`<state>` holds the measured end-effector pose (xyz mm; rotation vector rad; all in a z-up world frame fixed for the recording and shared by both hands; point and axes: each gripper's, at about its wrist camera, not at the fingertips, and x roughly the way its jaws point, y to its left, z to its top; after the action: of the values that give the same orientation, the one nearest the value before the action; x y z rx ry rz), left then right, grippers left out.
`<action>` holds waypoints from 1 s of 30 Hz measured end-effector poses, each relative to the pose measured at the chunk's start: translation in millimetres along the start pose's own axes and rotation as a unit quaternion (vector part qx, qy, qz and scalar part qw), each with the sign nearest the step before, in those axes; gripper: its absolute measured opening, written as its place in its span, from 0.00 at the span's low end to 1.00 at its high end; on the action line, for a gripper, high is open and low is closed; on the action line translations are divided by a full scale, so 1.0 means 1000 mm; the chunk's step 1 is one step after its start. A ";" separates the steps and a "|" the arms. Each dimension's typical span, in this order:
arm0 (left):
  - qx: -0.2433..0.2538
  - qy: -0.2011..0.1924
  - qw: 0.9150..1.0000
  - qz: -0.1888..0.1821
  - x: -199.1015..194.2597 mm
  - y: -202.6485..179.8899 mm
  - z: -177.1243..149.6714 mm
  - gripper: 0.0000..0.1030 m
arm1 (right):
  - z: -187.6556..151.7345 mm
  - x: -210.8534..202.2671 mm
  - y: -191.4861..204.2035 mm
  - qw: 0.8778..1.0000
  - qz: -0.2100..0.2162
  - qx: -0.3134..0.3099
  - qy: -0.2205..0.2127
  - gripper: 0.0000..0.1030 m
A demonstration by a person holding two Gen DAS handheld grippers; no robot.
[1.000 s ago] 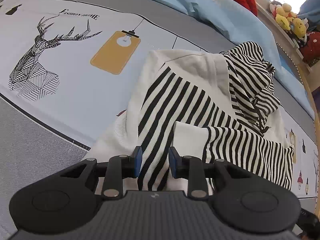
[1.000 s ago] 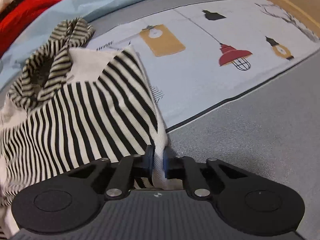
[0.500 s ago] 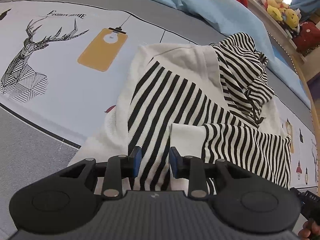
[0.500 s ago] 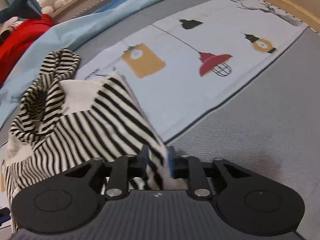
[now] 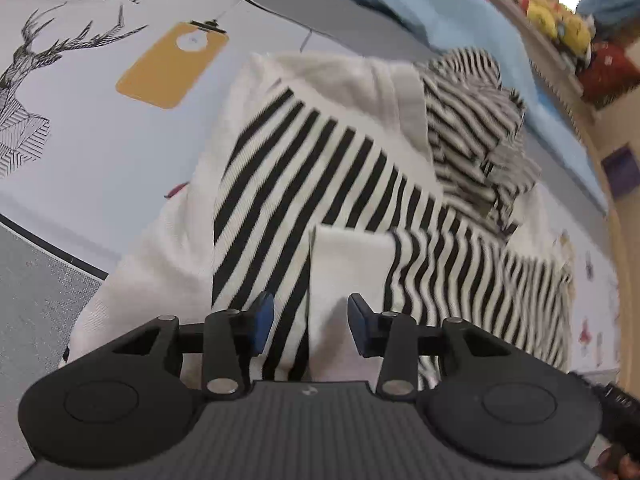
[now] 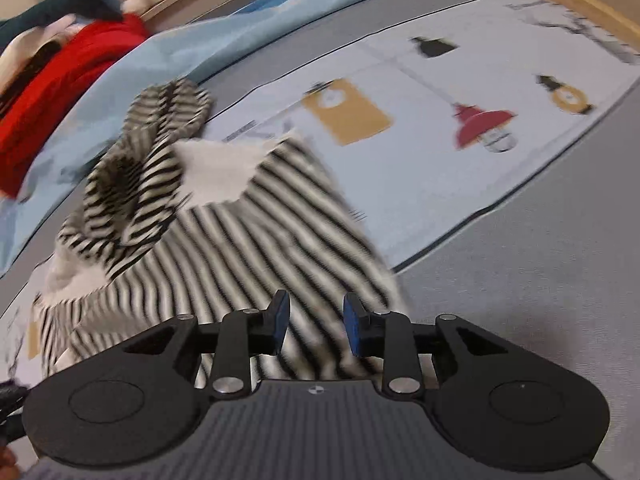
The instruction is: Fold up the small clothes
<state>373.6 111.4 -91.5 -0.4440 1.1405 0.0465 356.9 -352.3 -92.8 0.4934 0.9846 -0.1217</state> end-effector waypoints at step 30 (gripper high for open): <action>0.164 -0.158 0.972 -0.056 0.014 -0.212 0.149 0.38 | 0.024 -0.028 -0.002 0.997 0.034 0.070 -0.003 0.34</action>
<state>563.3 -30.3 14.5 -0.1955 0.7883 -0.1645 358.8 -368.2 -59.5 0.6542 0.9554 -0.1324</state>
